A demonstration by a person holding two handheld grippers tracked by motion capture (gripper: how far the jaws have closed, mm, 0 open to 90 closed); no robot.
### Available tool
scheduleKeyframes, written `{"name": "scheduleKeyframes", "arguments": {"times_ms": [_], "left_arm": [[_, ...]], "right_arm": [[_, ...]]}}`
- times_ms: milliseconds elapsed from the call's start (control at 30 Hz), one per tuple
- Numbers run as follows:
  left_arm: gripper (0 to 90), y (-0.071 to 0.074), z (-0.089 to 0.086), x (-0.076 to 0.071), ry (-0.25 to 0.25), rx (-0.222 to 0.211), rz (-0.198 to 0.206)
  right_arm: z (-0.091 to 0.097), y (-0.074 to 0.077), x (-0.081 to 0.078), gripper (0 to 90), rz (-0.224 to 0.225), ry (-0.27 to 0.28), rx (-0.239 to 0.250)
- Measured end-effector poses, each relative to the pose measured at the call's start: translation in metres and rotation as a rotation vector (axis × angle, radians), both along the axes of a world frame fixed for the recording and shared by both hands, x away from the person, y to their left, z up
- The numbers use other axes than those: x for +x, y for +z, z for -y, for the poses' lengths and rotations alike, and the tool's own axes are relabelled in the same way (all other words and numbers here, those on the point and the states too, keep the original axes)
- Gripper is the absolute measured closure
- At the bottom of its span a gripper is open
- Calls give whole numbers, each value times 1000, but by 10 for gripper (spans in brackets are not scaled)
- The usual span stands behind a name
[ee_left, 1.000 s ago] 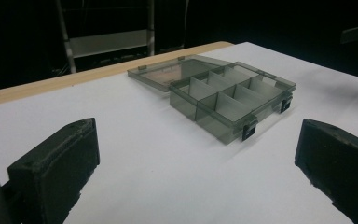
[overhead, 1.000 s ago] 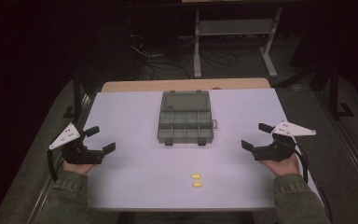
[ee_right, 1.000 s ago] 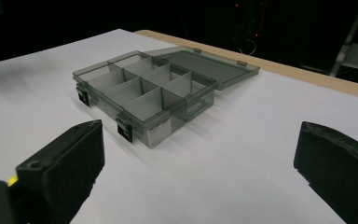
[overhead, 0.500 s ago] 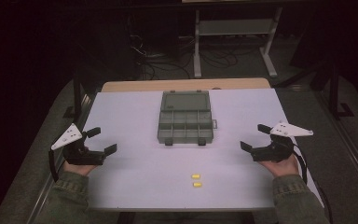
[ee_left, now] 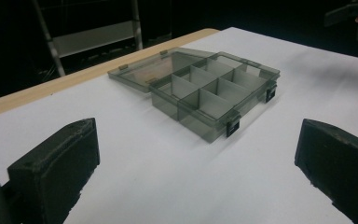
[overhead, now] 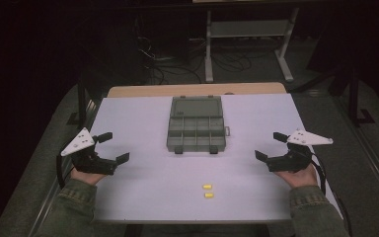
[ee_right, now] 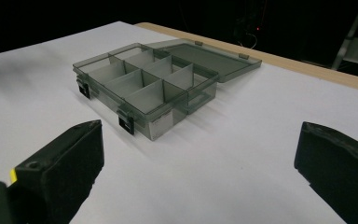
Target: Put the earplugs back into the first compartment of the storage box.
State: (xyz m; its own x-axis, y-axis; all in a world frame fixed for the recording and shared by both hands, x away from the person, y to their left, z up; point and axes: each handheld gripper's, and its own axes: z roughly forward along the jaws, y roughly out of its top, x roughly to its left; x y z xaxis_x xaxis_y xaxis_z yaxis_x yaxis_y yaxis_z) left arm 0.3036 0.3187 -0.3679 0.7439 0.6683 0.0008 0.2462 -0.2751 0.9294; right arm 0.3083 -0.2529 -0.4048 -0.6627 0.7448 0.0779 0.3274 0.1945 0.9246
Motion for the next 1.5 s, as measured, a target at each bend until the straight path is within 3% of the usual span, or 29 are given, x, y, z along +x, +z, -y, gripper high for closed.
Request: {"name": "scheduleKeyframes", "arguments": {"times_ms": [267,300,500,733,800,833,1500], "left_arm": [[0,9,16,5,-62,29,-22],[0,9,23,8,-94,48,-42],[0,7,45,12,-174,123,-70],[0,11,64,14,-232,170,-87],[0,12,70,16,-257,173,-102],[0,12,77,19,-282,197,-118],[0,5,126,26,-414,314,-161]], "right_arm": [[0,1,-1,4,8,0,-8],[-1,1,-1,4,12,2,-13],[-1,1,-2,3,7,4,-18],[-2,2,-3,3,11,9,-21],[-3,2,-3,3,9,11,-24],[-3,2,-3,3,9,12,-24],[-3,2,-3,1,13,18,-29]]}}
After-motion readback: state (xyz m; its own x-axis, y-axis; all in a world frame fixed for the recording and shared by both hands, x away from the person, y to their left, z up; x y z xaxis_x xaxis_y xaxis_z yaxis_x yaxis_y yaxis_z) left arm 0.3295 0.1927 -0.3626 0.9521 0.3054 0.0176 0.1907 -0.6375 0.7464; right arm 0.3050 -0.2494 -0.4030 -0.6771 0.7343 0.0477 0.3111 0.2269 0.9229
